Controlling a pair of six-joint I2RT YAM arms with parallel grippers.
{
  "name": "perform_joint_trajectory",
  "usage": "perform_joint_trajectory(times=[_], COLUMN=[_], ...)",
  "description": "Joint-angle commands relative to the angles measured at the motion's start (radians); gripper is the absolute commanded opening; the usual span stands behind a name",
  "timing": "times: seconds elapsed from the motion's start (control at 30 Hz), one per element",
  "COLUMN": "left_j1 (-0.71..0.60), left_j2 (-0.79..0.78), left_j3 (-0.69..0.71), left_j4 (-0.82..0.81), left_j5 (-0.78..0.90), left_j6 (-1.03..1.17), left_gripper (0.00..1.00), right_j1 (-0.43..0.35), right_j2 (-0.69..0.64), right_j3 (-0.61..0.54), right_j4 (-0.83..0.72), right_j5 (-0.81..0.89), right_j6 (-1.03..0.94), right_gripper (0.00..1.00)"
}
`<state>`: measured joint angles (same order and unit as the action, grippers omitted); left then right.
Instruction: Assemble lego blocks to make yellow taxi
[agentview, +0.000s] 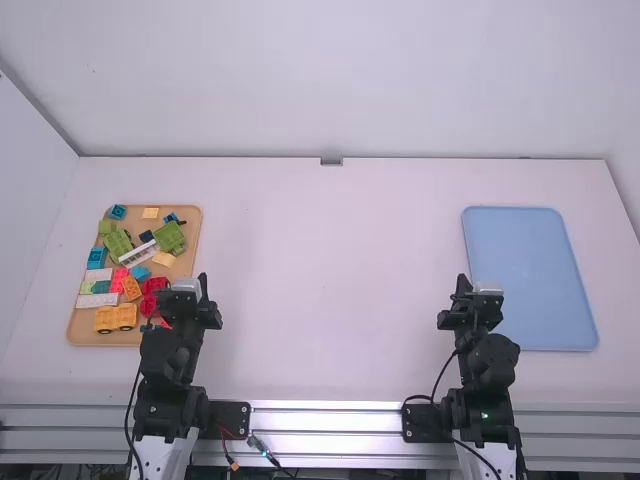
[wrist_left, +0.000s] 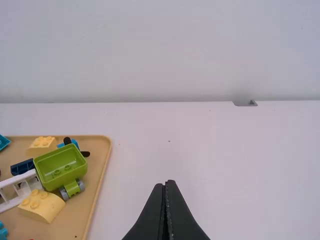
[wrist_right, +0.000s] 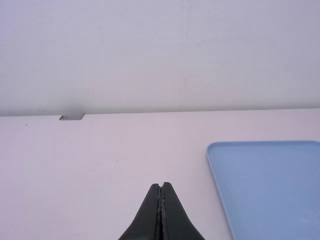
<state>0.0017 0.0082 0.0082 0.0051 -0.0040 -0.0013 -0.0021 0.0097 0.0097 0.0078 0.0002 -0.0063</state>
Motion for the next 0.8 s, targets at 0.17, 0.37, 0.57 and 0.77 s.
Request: perform_joint_trajectory(times=[0.17,0.37,0.57,0.77], left_j1=[0.000,-0.002,-0.005,-0.008], left_j2=[0.005,0.030,0.080,0.148], left_j3=[0.004,0.024,0.060,0.104], left_j4=[0.000,-0.004,-0.005,-0.006], left_j5=[-0.002,-0.007,-0.014,-0.017], left_j6=[0.000,0.000,-0.001,-0.002], left_gripper=[0.01,0.05,0.12,0.20], right_j1=[0.000,0.000,-0.001,-0.002], right_j2=[0.007,0.042,0.108,0.194], right_j3=[0.004,0.028,0.075,0.133], right_j4=[0.001,0.000,-0.002,-0.001], right_j5=[-0.001,-0.005,-0.015,-0.044], right_j6=[-0.001,-0.007,-0.016,-0.027], right_gripper=[0.01,0.05,0.11,0.19])
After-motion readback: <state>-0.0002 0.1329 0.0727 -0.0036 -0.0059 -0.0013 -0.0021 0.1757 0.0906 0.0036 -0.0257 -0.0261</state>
